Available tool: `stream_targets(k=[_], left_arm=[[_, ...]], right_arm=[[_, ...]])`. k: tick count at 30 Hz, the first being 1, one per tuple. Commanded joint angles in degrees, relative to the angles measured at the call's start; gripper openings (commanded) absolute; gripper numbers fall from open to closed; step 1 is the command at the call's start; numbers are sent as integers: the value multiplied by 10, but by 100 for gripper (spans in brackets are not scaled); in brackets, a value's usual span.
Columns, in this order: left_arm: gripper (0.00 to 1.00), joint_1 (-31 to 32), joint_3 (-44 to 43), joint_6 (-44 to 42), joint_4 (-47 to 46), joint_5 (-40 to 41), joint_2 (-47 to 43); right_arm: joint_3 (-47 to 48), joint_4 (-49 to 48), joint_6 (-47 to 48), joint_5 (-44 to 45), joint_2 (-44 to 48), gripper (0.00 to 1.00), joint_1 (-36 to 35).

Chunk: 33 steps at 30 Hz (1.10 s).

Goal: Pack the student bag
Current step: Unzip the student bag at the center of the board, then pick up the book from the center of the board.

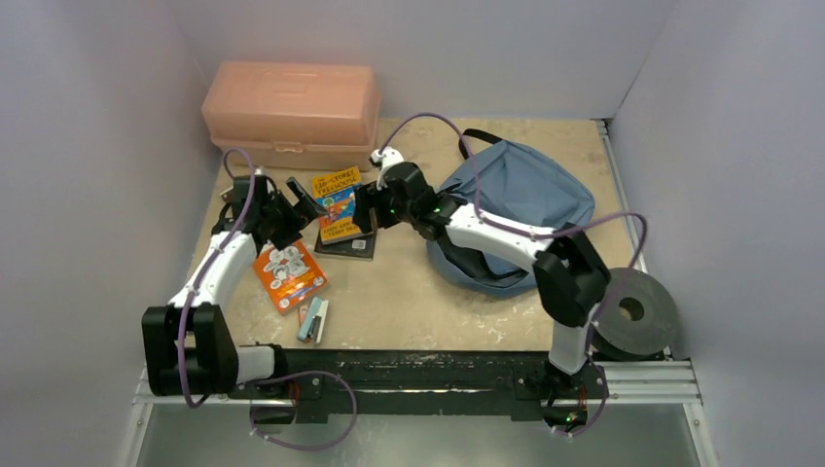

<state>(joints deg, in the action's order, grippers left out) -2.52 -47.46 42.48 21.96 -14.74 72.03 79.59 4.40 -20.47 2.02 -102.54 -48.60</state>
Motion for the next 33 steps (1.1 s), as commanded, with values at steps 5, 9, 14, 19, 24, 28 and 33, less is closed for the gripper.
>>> stream_targets(k=[5,9,14,19,24,28,33], left_arm=[[94,-1,-86,13,-125,24,131],[94,0,-132,-1,-109,47,196],[94,7,-152,-3,-125,55,258],[94,20,-184,-3,-129,40,324],[91,35,-199,-4,-166,2,343],[79,36,-148,24,-264,-64,307],[68,39,-62,62,-360,-73,222]], right_arm=[[108,-72,-31,-7,-146,80,19],[128,-87,-31,19,-189,80,21],[122,-88,39,67,-223,27,21],[86,-102,37,73,-229,14,22],[82,-102,42,65,-238,6,23],[85,-103,54,59,-244,5,23],[81,-114,66,52,-242,4,23]])
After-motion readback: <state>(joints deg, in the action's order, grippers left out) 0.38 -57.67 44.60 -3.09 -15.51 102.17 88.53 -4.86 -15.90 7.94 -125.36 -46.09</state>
